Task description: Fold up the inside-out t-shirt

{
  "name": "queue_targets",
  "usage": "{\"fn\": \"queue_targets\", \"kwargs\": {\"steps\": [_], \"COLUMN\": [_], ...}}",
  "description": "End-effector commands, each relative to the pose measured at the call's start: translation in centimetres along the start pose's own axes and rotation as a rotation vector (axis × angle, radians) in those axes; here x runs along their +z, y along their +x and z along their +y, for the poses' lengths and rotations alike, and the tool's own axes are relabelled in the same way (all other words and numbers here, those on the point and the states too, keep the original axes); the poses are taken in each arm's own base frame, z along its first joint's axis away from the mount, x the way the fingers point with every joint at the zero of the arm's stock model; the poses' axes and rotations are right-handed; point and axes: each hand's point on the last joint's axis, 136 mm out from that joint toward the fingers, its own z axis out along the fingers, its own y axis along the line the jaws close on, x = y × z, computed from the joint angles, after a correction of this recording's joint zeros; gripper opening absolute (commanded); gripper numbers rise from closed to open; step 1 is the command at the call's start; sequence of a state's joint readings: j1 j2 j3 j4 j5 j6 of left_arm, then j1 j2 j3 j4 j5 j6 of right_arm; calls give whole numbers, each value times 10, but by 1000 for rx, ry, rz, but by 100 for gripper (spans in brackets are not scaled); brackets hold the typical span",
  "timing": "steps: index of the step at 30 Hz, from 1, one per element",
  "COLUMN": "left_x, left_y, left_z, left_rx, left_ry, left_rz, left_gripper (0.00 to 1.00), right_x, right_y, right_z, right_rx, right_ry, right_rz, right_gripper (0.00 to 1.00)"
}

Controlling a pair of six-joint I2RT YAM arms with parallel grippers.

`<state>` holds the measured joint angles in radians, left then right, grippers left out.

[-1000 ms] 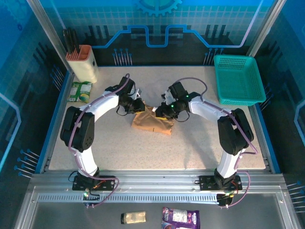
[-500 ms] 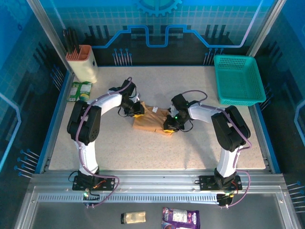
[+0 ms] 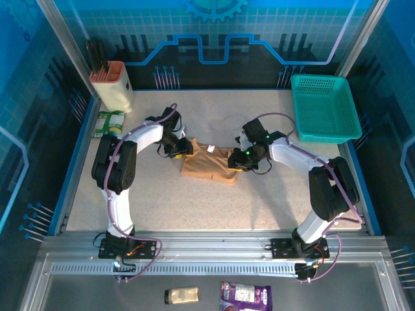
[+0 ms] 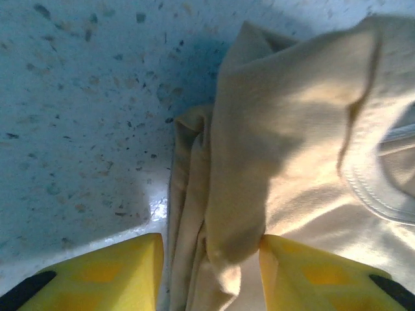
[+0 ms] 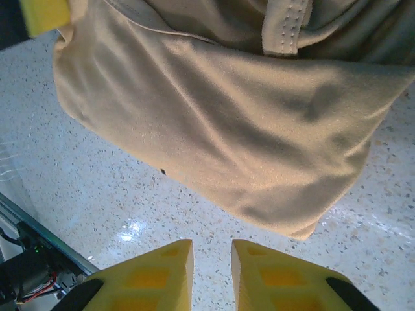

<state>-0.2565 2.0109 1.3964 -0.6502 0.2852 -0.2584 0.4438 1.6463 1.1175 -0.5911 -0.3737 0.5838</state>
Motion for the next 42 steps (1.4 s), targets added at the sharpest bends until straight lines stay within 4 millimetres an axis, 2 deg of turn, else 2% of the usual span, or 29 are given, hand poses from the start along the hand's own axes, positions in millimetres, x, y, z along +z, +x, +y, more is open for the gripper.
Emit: {"fn": "queue_targets", "kwargs": {"steps": [1, 6, 12, 16, 18, 21, 28, 32, 36, 39, 42], "left_x": [7, 23, 18, 8, 1, -14, -45, -63, -95, -119, -126], "left_y": [3, 6, 8, 11, 12, 11, 19, 9, 0, -17, -51], "left_z": [-14, -12, -10, 3, 16, 46, 134, 172, 214, 229, 220], "left_rx": [41, 38, 50, 57, 49, 38, -10, -49, -98, -102, -30], "left_ry": [37, 16, -10, -78, -111, -198, -457, -577, -698, -730, -682], "left_rz": [32, 55, 40, 26, 17, -17, -5, -28, -42, -81, -144], "left_gripper": [44, 35, 15, 5, 4, 2, 0, 0, 0, 0, 0], "right_x": [-12, -16, -21, -25, -27, -30, -40, -50, -58, -62, -63], "right_y": [4, 5, 5, 3, 1, -2, -6, -10, -10, -11, -12], "right_z": [-3, -4, -6, -7, -9, -13, -25, -27, -27, -27, -30], "right_rx": [13, 16, 17, 11, 10, 12, 14, 9, -20, -26, -18], "right_ry": [12, 15, 25, 29, 30, 27, 16, -10, -16, -40, -62], "right_rz": [-3, -7, -11, -16, -18, -17, -23, -27, -21, -30, -35], "right_gripper": [24, 24, 24, 24, 24, 23, 23, 22, 22, 22, 22]}}
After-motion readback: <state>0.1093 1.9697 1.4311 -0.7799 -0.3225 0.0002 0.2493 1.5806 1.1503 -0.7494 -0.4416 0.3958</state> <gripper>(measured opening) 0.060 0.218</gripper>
